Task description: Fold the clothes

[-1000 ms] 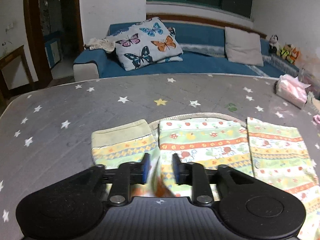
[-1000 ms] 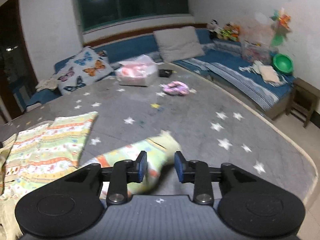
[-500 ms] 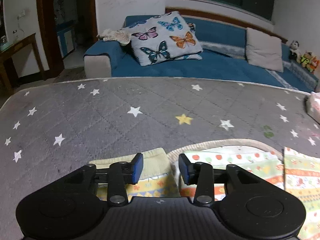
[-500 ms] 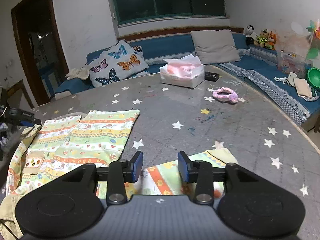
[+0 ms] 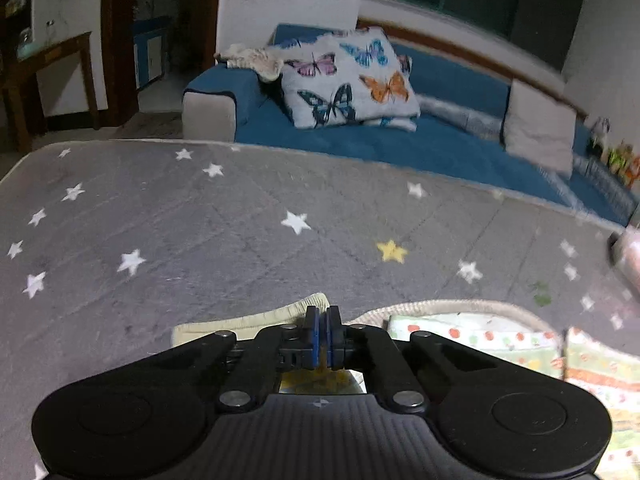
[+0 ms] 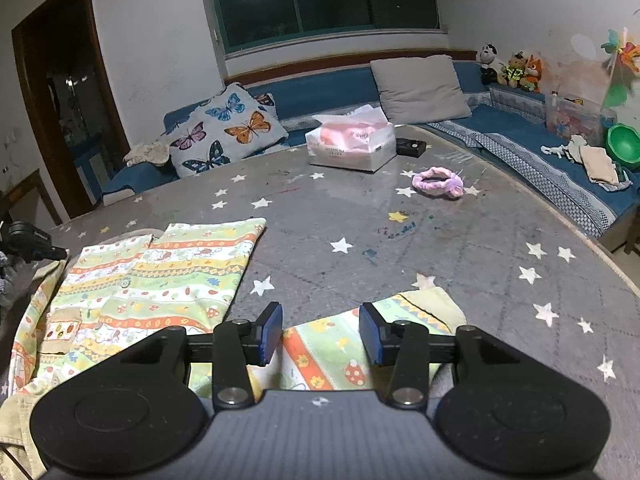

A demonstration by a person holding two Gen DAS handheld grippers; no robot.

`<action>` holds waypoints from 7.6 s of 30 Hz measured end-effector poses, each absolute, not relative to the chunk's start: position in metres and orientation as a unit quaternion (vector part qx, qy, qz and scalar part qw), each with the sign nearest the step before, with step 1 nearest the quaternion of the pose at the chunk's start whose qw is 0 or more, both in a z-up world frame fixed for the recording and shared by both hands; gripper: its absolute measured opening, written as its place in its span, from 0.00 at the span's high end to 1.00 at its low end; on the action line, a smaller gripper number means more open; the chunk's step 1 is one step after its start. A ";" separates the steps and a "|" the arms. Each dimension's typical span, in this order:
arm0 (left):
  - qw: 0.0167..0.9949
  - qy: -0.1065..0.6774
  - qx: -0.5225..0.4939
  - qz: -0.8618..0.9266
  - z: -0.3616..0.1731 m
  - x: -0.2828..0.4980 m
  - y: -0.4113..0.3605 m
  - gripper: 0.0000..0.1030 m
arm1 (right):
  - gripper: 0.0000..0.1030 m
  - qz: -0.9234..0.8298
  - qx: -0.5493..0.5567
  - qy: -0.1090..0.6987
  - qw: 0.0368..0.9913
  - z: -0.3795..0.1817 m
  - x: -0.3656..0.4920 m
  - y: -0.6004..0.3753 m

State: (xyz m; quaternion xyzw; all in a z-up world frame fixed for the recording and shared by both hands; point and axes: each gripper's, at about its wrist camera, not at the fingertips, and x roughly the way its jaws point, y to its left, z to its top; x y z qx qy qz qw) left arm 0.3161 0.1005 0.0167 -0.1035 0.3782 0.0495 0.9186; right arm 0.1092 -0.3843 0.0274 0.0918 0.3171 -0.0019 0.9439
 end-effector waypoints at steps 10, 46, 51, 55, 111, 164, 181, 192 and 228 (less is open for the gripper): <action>0.940 0.298 -0.151 0.077 0.063 0.191 0.155 0.97 | 0.58 0.021 0.101 0.300 0.948 0.034 0.094 -0.373; 0.908 0.319 -0.198 0.184 0.003 0.022 0.238 0.82 | 0.49 0.009 0.069 0.324 0.943 0.025 0.075 -0.359; 0.911 0.320 -0.180 0.189 0.001 0.025 0.236 0.90 | 0.49 -0.016 0.071 0.318 0.945 0.027 0.098 -0.366; 0.912 0.321 -0.171 0.192 0.000 0.026 0.234 0.90 | 0.47 -0.004 0.056 0.319 0.946 0.031 0.120 -0.357; 0.915 0.325 -0.108 0.214 0.006 0.041 0.235 0.23 | 0.49 -0.092 0.021 0.375 0.922 -0.009 0.088 -0.424; 0.924 0.318 0.082 0.196 -0.018 0.078 0.202 0.73 | 0.35 -0.047 0.004 0.342 0.938 -0.019 0.151 -0.416; 0.920 0.323 0.089 0.206 0.003 0.085 0.194 0.44 | 0.32 0.000 -0.007 0.341 0.940 0.003 0.152 -0.390; 0.955 0.274 0.114 0.007 0.035 0.073 0.077 0.33 | 0.32 0.167 -0.053 0.324 0.930 0.026 0.130 -0.284; 0.933 0.278 0.189 -0.129 -0.009 0.091 -0.033 0.39 | 0.32 0.287 -0.109 0.345 0.887 0.004 0.058 -0.203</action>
